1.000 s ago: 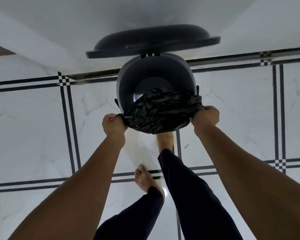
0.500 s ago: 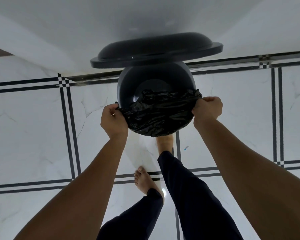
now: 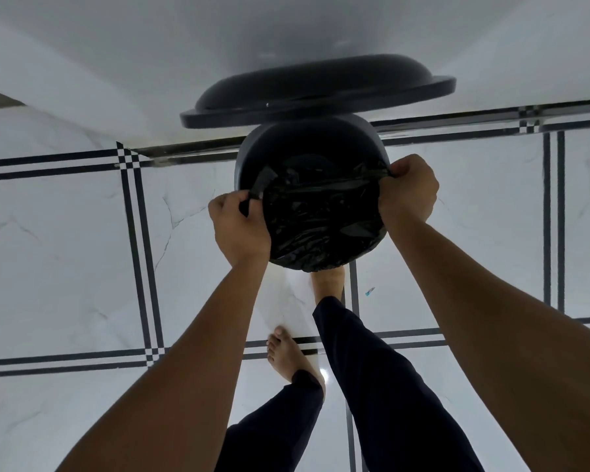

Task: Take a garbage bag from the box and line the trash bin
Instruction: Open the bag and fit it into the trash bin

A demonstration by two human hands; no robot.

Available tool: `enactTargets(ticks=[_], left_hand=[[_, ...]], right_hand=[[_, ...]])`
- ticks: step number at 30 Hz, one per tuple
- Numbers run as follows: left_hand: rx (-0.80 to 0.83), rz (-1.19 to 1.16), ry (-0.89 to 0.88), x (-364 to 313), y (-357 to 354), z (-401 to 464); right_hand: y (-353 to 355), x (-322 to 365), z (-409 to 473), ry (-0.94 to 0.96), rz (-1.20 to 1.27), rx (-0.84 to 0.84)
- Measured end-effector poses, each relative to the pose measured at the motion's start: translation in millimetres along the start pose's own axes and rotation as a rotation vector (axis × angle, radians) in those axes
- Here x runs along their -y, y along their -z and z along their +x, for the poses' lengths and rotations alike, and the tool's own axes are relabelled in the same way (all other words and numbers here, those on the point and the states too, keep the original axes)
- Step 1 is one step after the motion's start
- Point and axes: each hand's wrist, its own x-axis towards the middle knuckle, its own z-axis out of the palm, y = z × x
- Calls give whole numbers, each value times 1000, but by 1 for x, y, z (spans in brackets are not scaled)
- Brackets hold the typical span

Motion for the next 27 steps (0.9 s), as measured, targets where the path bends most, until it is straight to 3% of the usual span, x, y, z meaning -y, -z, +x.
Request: enactTargets(ticks=[2,10,16,19,22,27], left_hand=[[-6,52,12,-3,4,11],[81,328,-240,7,21,31],[139,363,-399,16,27,38],[159,470,-396,13,25,38],[117,433,-377,14,25,37],[5,123,-43,11,16,31]], right_hand=[[0,1,3,15,-16,0],[-8,12,5,-60,133,-54],[-8,18,-4,441,-66,98],[-9,18,-1,552,-152,164],[-8,23,2,588,-200,131],[-10,26,7,427,-128,78]])
